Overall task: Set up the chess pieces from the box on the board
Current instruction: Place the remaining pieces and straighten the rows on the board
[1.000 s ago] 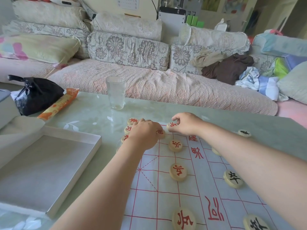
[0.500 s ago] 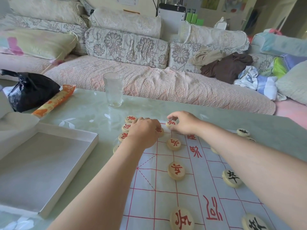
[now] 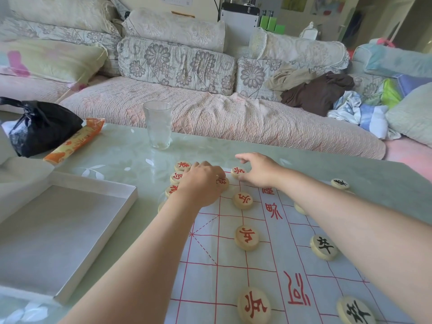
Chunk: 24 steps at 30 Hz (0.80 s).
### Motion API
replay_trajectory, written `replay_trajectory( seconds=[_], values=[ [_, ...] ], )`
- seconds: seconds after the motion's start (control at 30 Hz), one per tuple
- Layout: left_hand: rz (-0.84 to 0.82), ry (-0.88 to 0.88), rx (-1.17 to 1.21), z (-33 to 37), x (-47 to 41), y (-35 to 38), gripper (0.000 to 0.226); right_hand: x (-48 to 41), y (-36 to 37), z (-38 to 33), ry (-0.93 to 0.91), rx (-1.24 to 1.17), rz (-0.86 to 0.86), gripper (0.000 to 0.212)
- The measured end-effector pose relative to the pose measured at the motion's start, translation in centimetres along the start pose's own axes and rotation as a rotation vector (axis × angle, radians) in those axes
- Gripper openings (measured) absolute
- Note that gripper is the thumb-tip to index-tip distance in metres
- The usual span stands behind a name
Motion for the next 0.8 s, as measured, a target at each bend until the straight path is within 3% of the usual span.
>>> replay_trajectory(
  seconds=[0.13, 0.27, 0.37, 0.57, 0.67, 0.73, 0.8],
  values=[
    [0.037, 0.065, 0.034, 1.5, 0.5, -1.1, 0.031, 2.3, -1.8, -0.3, 0.009, -0.09, 0.1, 0.052],
    [-0.055, 0.106, 0.096, 3.0, 1.3, -0.4, 0.027, 5.7, -1.4, -0.8, 0.015, -0.076, 0.037, 0.031],
    [-0.129, 0.08, 0.093, 3.6, 2.1, 0.4, 0.027, 8.0, -0.1, -1.3, -0.001, -0.019, -0.056, 0.039],
    [-0.207, 0.016, 0.056, 3.8, 3.0, 1.0, 0.023, 9.6, 0.3, -1.6, -0.012, 0.061, -0.024, 0.038],
    [-0.225, 0.01, 0.027, 4.0, 3.1, 1.2, 0.024, 9.7, 0.3, -0.7, 0.072, 0.157, -0.024, 0.06],
    [-0.234, 0.005, 0.021, 4.0, 3.0, 1.4, 0.023, 9.8, 0.8, -0.5, 0.072, 0.059, -0.038, 0.075],
    [-0.241, 0.012, 0.004, 4.1, 2.8, 1.5, 0.024, 9.6, 0.9, -1.1, -0.019, -0.061, -0.009, 0.068]
  ],
)
Point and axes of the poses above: each hand's wrist, its own x-axis away from the middle knuckle, its own y-axis out of the palm, z = x × y, the point moved 9 cm from there along -x, towards the middle knuckle, and after that the axes turned 12 degrees about x, right-handed, at the moved point
